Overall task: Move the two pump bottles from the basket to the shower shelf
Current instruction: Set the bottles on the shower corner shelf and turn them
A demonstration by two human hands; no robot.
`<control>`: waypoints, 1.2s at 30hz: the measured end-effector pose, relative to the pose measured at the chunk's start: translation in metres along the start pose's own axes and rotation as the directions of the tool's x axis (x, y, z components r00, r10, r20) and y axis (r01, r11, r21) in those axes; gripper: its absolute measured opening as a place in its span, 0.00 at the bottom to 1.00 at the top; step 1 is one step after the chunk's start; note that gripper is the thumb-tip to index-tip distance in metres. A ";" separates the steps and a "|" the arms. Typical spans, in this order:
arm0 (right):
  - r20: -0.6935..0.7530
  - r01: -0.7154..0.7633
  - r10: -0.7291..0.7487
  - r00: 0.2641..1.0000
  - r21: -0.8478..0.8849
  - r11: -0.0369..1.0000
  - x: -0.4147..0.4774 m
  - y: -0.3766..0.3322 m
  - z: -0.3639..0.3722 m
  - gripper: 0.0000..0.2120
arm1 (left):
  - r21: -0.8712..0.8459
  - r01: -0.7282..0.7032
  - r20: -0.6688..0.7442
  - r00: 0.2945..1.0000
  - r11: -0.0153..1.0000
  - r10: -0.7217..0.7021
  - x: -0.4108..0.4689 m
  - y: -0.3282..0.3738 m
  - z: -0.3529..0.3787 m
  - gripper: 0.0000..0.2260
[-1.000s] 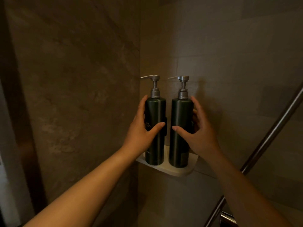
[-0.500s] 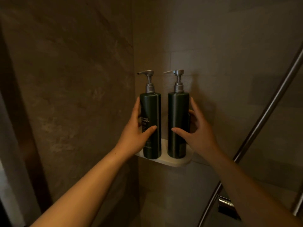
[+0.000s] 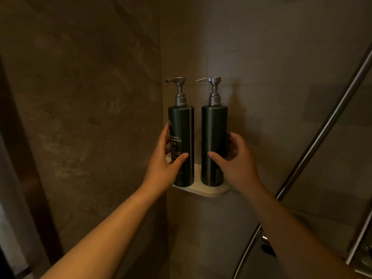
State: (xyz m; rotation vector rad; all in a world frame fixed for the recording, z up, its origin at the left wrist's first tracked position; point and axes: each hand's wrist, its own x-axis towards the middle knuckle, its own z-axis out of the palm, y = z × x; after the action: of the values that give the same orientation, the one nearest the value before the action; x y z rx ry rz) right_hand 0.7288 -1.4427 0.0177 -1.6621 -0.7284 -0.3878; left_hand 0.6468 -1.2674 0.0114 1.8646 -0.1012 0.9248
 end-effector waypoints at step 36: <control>-0.095 0.030 -0.043 0.995 -0.130 0.991 0.001 -0.001 0.021 0.39 | 0.080 0.016 -0.069 0.998 0.997 -0.011 -0.002 -0.018 -0.002 0.38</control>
State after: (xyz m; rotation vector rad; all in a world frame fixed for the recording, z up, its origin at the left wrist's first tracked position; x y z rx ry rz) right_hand 0.7259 -1.4218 0.0147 -1.7392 -0.6733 -0.5483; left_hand 0.6528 -1.2581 -0.0026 1.9032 -0.0099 0.9949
